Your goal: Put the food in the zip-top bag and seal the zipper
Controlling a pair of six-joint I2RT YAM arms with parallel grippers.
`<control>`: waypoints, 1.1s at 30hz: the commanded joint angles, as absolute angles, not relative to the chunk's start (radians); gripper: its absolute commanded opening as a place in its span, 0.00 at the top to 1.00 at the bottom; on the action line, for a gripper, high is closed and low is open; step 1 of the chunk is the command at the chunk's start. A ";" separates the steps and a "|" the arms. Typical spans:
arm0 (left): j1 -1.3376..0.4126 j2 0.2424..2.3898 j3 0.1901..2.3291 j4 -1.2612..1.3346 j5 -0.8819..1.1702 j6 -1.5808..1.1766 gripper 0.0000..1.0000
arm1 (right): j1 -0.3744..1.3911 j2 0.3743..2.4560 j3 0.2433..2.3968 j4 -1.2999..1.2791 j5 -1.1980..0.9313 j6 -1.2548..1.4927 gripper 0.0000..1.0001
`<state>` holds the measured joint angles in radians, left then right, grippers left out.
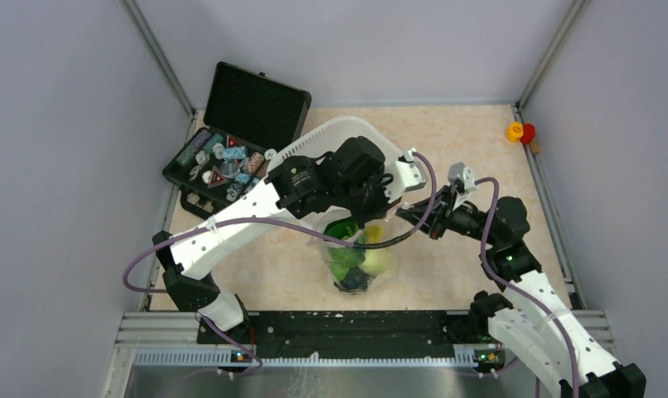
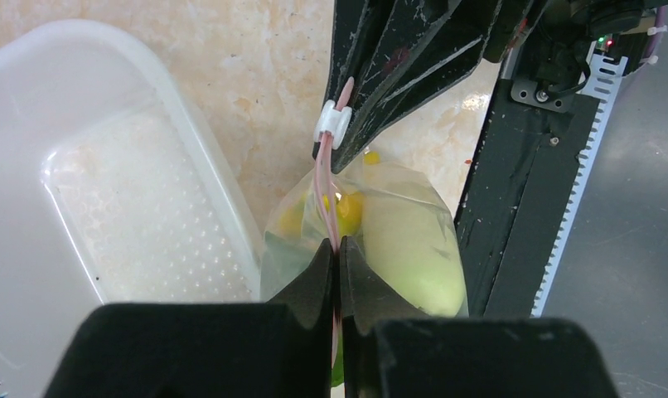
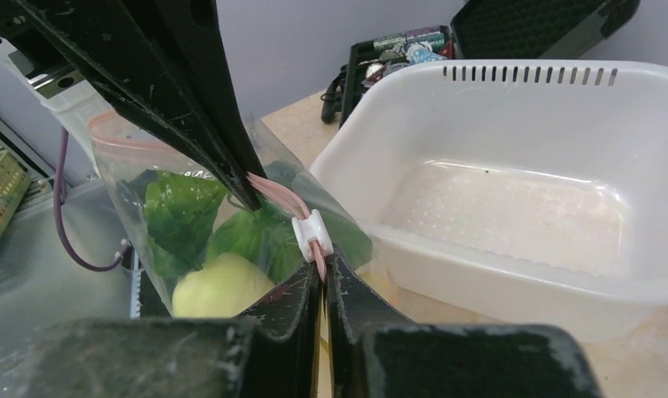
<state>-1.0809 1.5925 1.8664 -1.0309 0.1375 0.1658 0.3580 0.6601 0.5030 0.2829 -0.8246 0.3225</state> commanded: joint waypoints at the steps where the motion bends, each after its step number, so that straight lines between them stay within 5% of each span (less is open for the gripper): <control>1: -1.083 1.553 1.856 -0.978 0.155 0.182 1.00 | 0.364 0.645 0.564 0.253 -0.849 0.249 1.00; 7: -1.083 1.542 1.845 -0.967 0.137 0.184 1.00 | 0.364 0.615 0.580 0.191 -0.854 0.208 1.00; 9: -1.083 1.532 1.829 -0.940 0.135 0.182 0.87 | 0.365 0.611 0.586 0.174 -0.841 0.201 1.00; 10: -1.083 1.527 1.822 -0.919 0.143 0.179 0.71 | 0.364 0.612 0.586 0.173 -0.837 0.205 1.00; 14: -1.083 1.523 1.806 -0.816 0.201 0.158 0.53 | 0.365 0.618 0.579 0.201 -0.843 0.227 1.00; 33: -1.076 1.580 1.772 -0.741 0.371 0.322 0.58 | 0.364 0.600 0.565 0.212 -0.878 0.240 1.00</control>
